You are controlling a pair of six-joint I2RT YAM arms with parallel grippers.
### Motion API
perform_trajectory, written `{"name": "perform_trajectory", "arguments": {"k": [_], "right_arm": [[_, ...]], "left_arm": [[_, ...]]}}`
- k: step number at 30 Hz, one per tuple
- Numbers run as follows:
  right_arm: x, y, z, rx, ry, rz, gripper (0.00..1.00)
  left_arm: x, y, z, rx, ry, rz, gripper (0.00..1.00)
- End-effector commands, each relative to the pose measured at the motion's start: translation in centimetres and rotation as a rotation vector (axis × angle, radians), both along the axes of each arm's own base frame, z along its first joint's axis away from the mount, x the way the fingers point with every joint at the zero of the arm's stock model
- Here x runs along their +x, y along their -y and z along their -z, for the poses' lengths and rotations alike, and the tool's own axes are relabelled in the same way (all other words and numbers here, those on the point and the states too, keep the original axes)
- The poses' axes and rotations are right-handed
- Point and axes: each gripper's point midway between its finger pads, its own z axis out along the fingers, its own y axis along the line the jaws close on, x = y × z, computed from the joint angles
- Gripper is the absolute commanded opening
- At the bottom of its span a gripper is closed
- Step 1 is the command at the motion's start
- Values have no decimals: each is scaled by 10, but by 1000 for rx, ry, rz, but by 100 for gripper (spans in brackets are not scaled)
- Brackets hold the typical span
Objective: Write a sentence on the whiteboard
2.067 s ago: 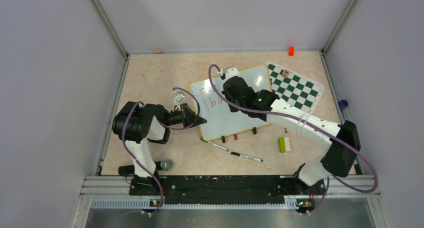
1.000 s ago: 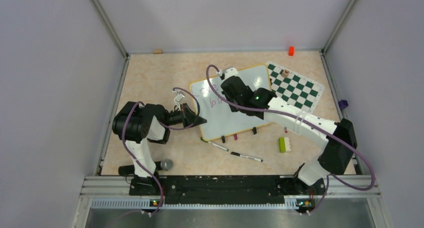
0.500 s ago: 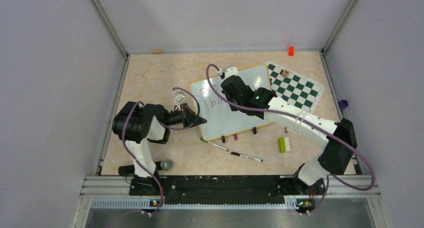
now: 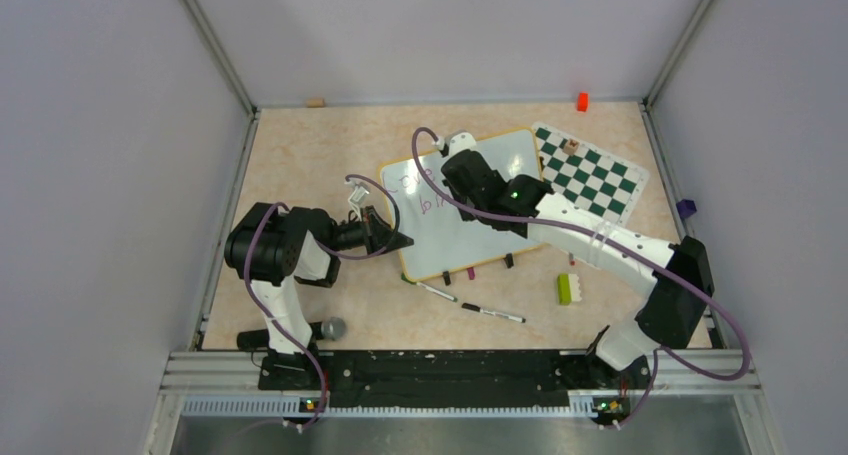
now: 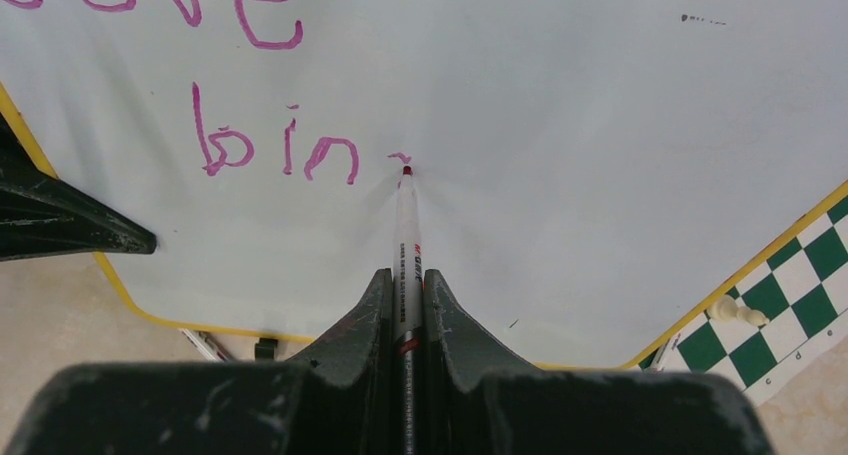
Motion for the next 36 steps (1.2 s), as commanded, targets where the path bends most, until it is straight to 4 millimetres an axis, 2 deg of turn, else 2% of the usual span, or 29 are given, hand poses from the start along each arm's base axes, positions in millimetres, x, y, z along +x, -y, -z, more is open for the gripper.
{"name": "perform_trajectory", "arguments": {"k": [1, 8, 16, 29, 36], "right_arm": [[18, -14, -29, 80, 87, 5, 0], [16, -18, -29, 98, 79, -19, 0], [10, -21, -16, 94, 41, -47, 0], [-4, -6, 1, 56, -11, -42, 0], [-1, 4, -2, 16, 6, -9, 0]], "left_arm": [[-13, 4, -5, 9, 144, 75, 0], [-13, 4, -4, 10, 144, 76, 0], [-12, 4, -5, 10, 143, 76, 0], [-12, 4, -5, 10, 144, 76, 0], [-13, 4, -4, 10, 143, 76, 0]]}}
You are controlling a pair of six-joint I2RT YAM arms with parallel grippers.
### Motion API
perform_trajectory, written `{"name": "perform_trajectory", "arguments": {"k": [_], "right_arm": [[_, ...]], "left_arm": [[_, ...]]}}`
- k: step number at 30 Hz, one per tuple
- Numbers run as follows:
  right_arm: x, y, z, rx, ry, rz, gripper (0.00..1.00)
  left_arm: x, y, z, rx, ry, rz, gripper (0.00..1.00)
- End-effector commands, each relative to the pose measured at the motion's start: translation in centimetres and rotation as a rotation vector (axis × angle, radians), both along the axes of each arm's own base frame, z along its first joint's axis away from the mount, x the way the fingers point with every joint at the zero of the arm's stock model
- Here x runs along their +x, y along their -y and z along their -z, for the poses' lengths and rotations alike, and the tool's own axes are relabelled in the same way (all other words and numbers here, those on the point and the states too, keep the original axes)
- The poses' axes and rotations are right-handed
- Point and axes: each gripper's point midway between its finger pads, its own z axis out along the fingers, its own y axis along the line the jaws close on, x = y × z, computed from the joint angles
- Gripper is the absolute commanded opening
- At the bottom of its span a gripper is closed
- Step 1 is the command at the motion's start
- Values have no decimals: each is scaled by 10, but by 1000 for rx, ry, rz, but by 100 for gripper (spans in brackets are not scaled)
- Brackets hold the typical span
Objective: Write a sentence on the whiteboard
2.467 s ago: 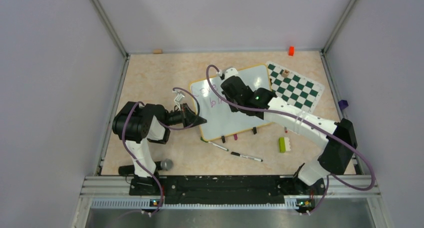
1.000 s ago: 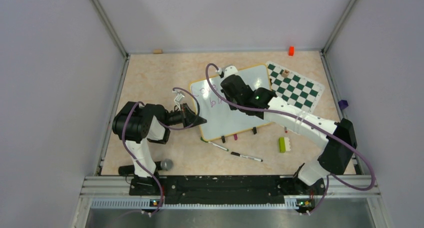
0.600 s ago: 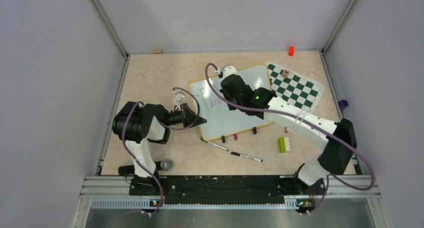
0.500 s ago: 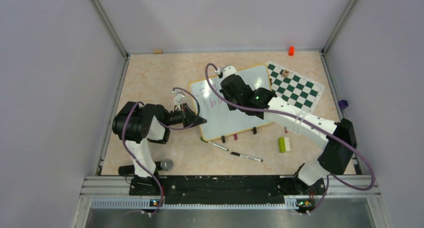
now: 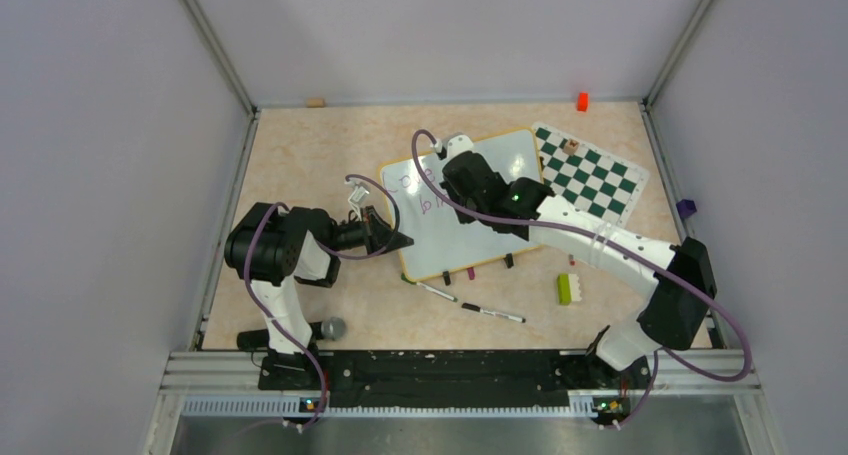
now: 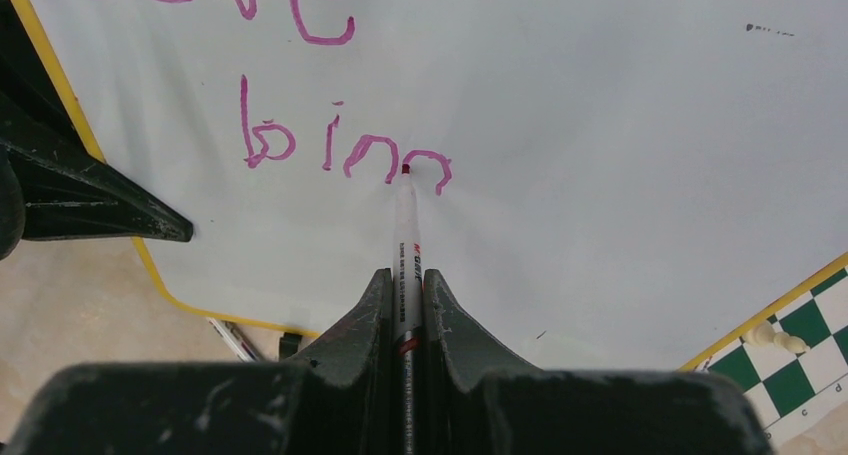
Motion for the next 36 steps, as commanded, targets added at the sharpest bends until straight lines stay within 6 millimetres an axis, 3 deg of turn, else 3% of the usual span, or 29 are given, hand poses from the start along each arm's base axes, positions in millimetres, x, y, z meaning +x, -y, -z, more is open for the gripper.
{"name": "perform_trajectory", "arguments": {"k": [1, 18, 36], "right_arm": [[4, 16, -8, -29, 26, 53, 0], [18, 13, -15, -36, 69, 86, 0], [43, 0, -38, -4, 125, 90, 0]], "left_arm": [[-13, 4, -5, 9, 146, 78, 0], [-13, 4, -5, 9, 149, 78, 0], [-13, 4, -4, 10, 145, 78, 0]]}}
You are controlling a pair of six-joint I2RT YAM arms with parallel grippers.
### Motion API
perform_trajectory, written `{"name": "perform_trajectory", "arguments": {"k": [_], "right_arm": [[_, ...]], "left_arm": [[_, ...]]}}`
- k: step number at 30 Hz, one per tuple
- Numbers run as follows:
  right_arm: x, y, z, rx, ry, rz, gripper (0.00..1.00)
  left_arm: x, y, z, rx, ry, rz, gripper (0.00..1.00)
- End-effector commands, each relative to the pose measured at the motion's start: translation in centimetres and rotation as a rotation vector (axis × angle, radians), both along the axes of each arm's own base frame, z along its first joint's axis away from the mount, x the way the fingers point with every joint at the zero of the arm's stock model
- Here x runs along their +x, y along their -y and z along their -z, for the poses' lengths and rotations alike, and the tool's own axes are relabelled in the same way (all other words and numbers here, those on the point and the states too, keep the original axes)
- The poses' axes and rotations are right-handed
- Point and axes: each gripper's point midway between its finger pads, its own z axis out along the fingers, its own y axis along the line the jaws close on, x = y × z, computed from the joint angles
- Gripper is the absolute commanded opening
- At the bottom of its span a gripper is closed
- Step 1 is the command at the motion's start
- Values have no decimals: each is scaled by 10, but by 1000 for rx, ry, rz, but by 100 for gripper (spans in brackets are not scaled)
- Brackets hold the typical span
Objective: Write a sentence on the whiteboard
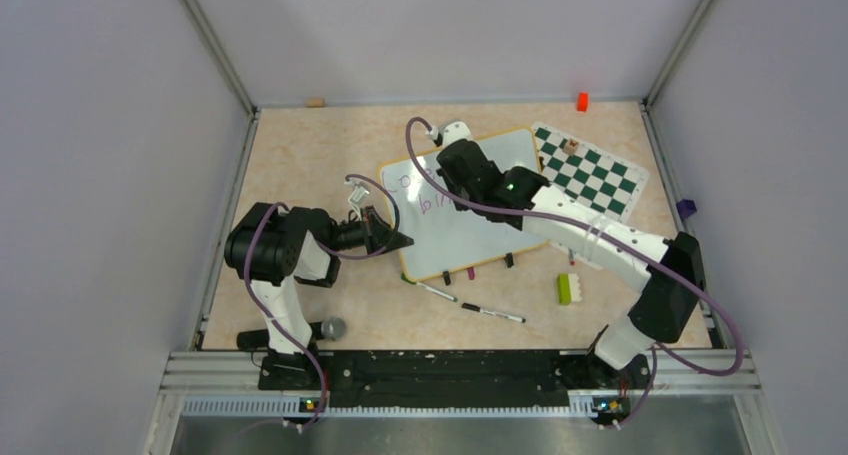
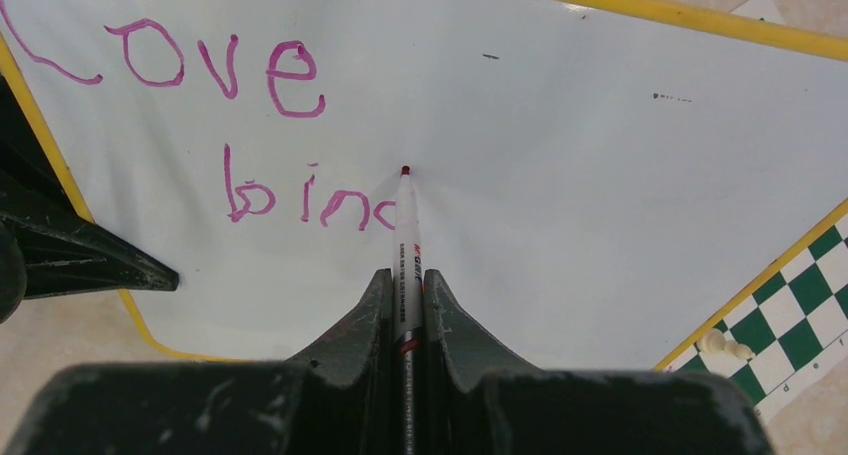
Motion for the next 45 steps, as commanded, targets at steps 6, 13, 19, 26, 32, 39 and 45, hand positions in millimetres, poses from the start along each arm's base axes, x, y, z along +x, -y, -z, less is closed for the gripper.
{"name": "perform_trajectory", "arguments": {"k": [6, 13, 19, 26, 32, 39, 45], "right_arm": [[25, 2, -23, 33, 84, 51, 0], [15, 2, -14, 52, 47, 31, 0], [5, 7, -2, 56, 6, 22, 0], [-4, 12, 6, 52, -18, 16, 0], [-8, 14, 9, 53, -33, 10, 0], [-12, 17, 13, 47, -50, 13, 0], [-16, 23, 11, 41, -50, 19, 0]], "left_arm": [[-13, 4, -4, 10, 150, 81, 0], [-13, 4, -4, 10, 151, 79, 0], [-13, 4, -4, 10, 149, 81, 0], [-13, 4, -5, 9, 151, 81, 0], [-12, 4, -5, 9, 152, 80, 0], [-13, 4, -5, 9, 152, 81, 0], [-13, 4, -5, 9, 153, 81, 0]]}}
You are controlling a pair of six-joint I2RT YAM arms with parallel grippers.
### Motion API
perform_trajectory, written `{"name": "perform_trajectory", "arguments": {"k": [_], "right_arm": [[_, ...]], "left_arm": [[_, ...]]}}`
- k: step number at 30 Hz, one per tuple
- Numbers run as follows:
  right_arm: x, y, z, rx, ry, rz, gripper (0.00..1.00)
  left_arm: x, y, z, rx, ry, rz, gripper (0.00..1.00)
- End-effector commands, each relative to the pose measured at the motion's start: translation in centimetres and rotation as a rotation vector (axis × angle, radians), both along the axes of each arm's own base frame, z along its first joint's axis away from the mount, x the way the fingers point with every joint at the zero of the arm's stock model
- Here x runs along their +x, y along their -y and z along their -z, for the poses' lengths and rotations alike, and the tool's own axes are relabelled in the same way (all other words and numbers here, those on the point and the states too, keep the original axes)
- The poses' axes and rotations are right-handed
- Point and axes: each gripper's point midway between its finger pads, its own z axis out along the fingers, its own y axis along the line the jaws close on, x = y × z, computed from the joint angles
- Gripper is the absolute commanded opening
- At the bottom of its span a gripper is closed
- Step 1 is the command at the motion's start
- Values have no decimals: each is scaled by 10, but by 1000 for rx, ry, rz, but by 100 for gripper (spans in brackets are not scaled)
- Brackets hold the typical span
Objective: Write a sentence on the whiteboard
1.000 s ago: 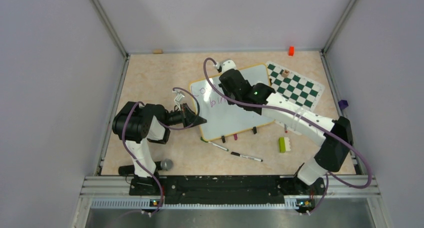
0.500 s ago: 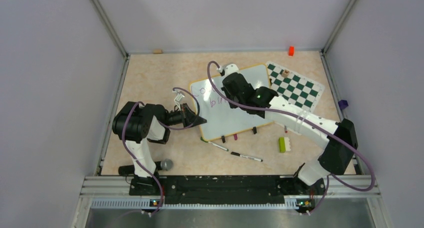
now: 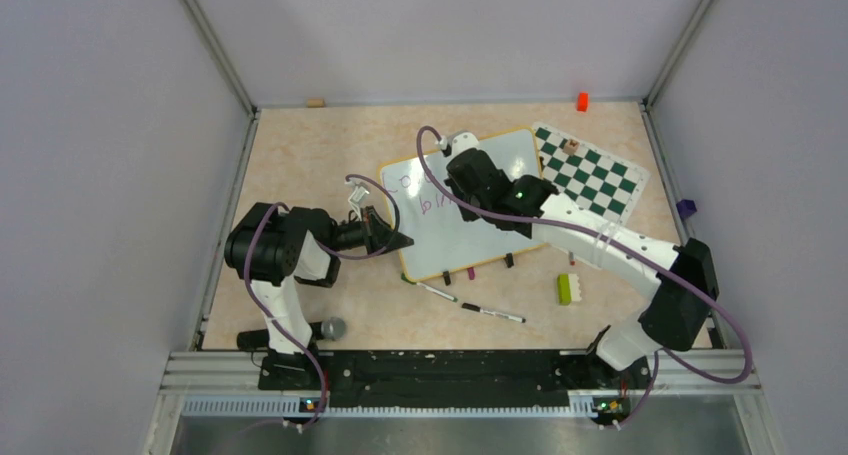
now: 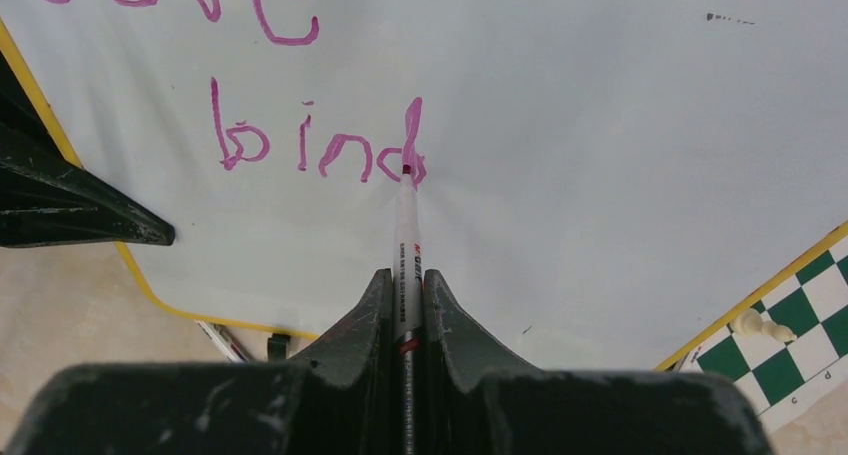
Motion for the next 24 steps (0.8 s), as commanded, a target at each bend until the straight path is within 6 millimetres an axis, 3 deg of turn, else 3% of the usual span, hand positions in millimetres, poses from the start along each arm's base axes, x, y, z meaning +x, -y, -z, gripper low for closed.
{"name": "perform_trajectory", "arguments": {"k": [1, 5, 15, 24], "right_arm": [[-1, 14, -6, 12, 9, 37, 0], [-2, 17, -10, 16, 20, 49, 0], [-7, 28, -45, 95, 94, 66, 0], [-8, 40, -43, 120, 135, 115, 0]], "left_arm": [[-12, 4, -5, 9, 152, 78, 0], [-12, 4, -5, 9, 151, 78, 0], [-12, 4, -5, 9, 152, 80, 0], [-12, 4, -4, 9, 150, 77, 0]]}}
